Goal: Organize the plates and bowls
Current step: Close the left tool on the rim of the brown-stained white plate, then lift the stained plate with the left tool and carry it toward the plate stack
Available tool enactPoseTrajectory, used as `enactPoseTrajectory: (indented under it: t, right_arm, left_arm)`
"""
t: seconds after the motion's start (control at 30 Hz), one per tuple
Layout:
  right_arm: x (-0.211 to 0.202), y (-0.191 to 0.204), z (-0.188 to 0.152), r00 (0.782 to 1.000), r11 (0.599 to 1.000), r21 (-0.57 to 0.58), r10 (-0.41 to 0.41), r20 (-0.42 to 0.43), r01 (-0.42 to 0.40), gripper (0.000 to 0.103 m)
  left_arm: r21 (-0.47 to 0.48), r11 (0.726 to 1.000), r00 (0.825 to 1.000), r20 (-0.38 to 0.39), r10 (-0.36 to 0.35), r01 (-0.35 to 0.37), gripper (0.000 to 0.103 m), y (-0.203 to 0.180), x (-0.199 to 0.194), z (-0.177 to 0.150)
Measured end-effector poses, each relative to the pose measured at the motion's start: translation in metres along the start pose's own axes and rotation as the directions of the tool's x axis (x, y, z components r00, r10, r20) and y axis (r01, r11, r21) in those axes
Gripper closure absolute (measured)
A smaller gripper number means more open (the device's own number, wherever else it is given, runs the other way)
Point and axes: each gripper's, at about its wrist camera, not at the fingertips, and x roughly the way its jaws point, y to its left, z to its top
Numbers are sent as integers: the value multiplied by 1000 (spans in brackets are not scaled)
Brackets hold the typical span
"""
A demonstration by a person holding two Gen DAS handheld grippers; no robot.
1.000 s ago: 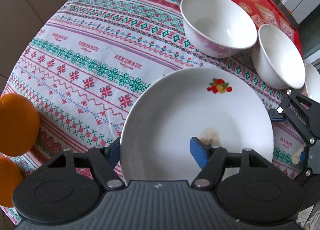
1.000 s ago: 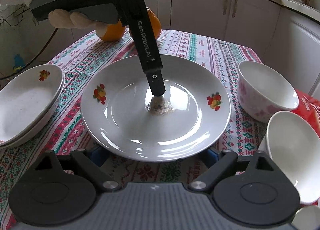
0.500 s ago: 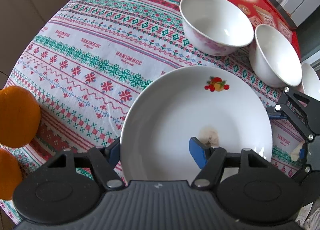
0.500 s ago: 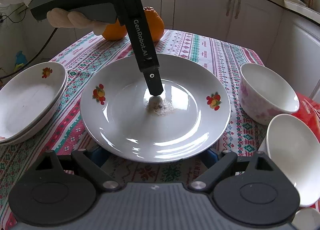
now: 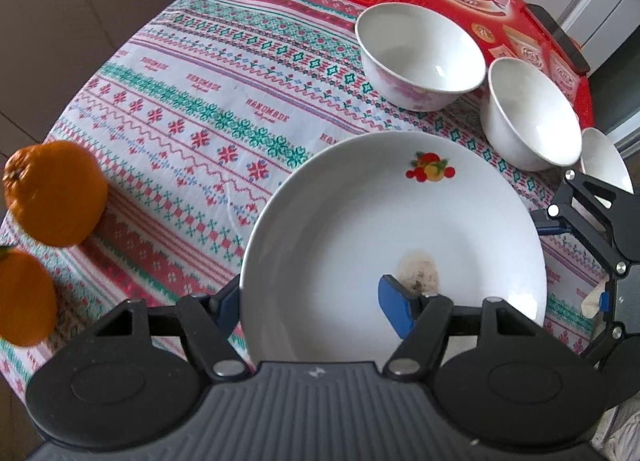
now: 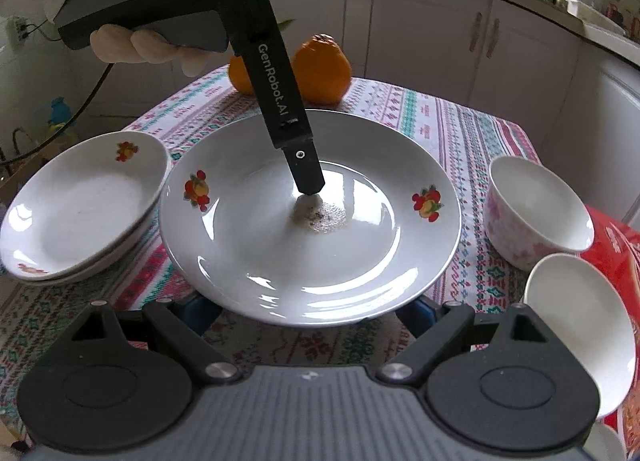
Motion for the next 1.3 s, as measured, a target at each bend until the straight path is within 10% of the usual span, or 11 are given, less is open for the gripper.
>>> enactPoseTrajectory:
  t: [1.3]
  right_arm:
    - [-2, 97, 30, 965, 927, -269, 255, -59, -262, 8]
  left_arm:
    - [-333, 941, 992, 81, 101, -69, 33, 25, -66, -165]
